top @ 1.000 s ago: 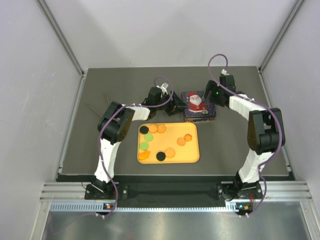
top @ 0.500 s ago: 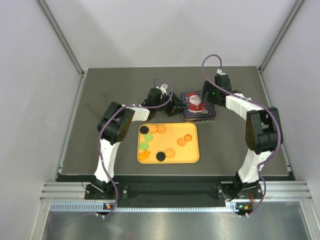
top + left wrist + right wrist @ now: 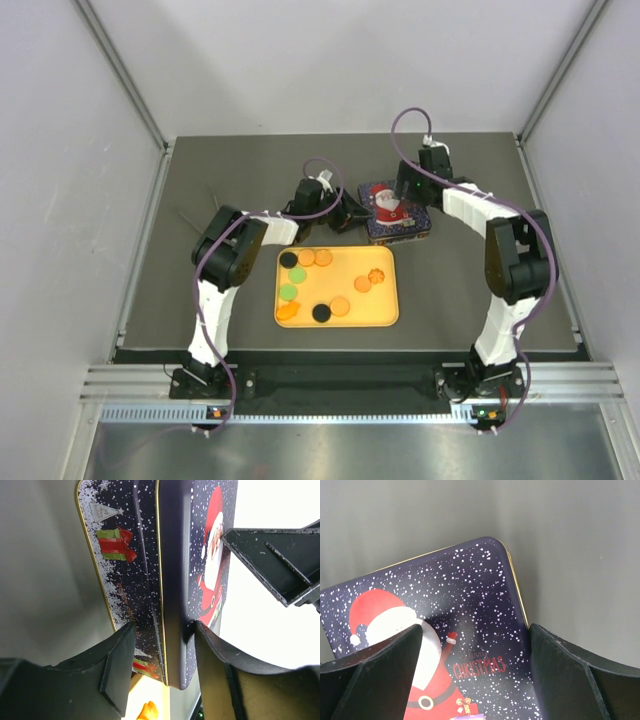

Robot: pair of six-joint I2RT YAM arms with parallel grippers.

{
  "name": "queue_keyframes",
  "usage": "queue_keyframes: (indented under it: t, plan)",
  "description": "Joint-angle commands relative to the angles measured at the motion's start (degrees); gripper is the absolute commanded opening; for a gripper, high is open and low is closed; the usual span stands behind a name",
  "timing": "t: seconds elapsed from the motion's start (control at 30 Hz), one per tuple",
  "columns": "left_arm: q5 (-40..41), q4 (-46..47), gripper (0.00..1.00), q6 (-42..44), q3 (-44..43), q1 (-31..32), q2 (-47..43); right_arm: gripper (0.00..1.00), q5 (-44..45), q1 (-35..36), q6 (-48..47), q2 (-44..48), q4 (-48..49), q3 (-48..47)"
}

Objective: Pack the cookies

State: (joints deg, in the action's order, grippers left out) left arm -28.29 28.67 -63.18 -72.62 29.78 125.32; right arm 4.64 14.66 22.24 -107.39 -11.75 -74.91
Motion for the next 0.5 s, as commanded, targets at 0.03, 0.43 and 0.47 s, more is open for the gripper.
queue_keyframes:
  t: [0.03, 0.43, 0.47]
  plan:
    - [2.19, -5.46, 0.34, 0.78, 1.43, 2.21, -0.59, 0.88, -4.82, 3.54, -0.96, -4.4, -5.48, -1.37]
    - [7.98, -6.6, 0.25, -2.3, 4.24, 5.55, -5.16, 0.99, -3.25, 2.66, -7.64, -10.02, -13.64, -17.18]
    - [8.43, -6.6, 0.25, -2.04, 4.33, 6.07, -5.61, 0.99, -2.19, 2.66, -7.91, -10.29, -14.09, -18.06]
